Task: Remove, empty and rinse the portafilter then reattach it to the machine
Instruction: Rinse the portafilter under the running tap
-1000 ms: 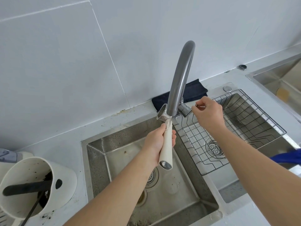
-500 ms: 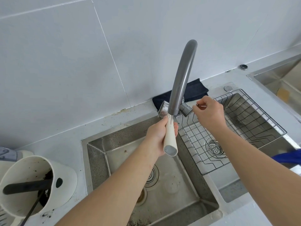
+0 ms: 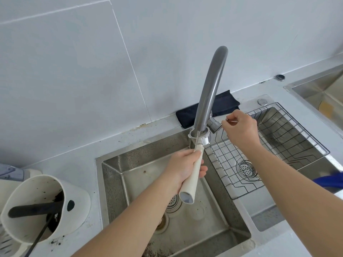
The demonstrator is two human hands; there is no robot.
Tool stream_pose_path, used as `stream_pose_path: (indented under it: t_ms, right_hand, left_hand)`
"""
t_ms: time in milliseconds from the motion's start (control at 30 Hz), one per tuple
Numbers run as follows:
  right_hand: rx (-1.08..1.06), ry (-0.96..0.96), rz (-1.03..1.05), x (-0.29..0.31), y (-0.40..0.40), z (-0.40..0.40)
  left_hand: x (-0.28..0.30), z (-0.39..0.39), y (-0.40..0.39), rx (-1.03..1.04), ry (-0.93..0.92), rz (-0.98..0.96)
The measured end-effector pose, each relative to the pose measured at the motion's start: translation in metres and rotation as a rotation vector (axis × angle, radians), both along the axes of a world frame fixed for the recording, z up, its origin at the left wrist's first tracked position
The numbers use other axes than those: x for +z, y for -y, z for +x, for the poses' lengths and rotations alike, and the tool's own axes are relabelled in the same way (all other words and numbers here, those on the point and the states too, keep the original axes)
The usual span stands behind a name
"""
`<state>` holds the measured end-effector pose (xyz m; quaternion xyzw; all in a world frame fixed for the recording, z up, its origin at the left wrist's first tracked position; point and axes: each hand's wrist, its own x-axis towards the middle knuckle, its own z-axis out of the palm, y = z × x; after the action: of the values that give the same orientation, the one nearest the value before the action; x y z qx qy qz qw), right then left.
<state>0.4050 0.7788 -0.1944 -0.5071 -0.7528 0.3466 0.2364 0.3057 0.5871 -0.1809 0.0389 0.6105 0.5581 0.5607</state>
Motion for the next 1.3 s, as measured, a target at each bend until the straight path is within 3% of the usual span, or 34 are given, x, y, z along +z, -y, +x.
stream_pose_path:
  t_ms: [400,833,1067,1300]
  right_hand:
    - [0.002,0.002,-0.014,0.000,-0.001,0.000]
    - [0.009,0.004,0.000,-0.001,-0.002,0.000]
    - [0.015,0.003,-0.004,-0.001,-0.001,0.000]
    - [0.010,-0.002,0.001,0.000,0.000,0.001]
  left_hand:
    - [0.011,-0.004,0.033,-0.207,-0.093,-0.055]
    - [0.016,-0.025,0.054,-0.450,-0.332,-0.154]
    - [0.021,-0.042,0.060,-0.453,-0.501,-0.141]
    - [0.027,-0.047,0.062,-0.326,-0.614,-0.033]
